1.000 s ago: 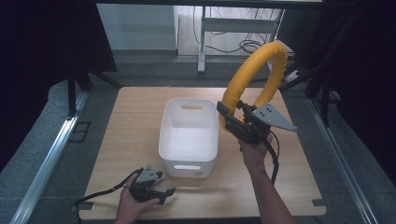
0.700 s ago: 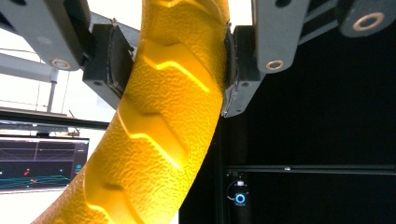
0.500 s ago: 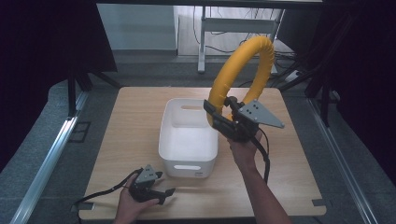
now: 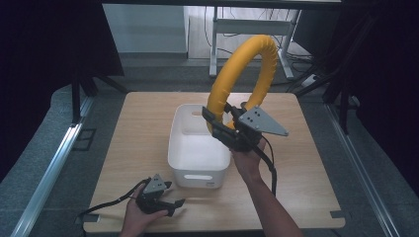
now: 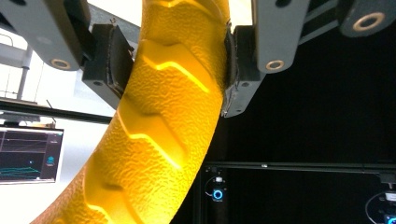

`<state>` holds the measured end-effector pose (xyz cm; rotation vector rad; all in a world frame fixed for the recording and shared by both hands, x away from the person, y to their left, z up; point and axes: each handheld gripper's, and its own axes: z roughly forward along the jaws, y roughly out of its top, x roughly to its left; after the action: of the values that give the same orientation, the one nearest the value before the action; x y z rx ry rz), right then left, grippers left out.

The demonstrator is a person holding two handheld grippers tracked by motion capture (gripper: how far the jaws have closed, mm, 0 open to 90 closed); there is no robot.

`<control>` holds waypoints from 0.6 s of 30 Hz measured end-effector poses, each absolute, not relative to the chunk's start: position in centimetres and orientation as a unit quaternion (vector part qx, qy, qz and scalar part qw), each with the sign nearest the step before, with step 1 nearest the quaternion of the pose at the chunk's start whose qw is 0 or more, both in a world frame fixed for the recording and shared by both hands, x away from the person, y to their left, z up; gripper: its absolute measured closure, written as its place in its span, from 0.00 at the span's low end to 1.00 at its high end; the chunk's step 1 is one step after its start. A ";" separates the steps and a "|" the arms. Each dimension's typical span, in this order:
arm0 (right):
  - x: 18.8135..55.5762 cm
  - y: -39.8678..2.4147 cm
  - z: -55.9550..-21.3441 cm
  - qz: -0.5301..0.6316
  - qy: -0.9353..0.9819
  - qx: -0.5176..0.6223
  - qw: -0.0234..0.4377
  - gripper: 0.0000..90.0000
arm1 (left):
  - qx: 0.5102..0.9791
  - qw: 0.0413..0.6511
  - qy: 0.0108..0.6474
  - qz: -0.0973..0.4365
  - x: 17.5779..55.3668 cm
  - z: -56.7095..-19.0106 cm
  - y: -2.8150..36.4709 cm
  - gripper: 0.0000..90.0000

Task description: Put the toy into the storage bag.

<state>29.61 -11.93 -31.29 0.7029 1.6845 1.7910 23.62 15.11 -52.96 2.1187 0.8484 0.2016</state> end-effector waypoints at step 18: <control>29.6 -9.5 -31.4 0.675 0.637 0.252 0.274 0.53 | 0.841 0.415 0.338 0.082 23.6 -52.8 15.2 0.21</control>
<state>29.64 -9.52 -31.44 0.6778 1.7147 1.8151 23.59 15.22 -52.83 2.1128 0.8485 0.2072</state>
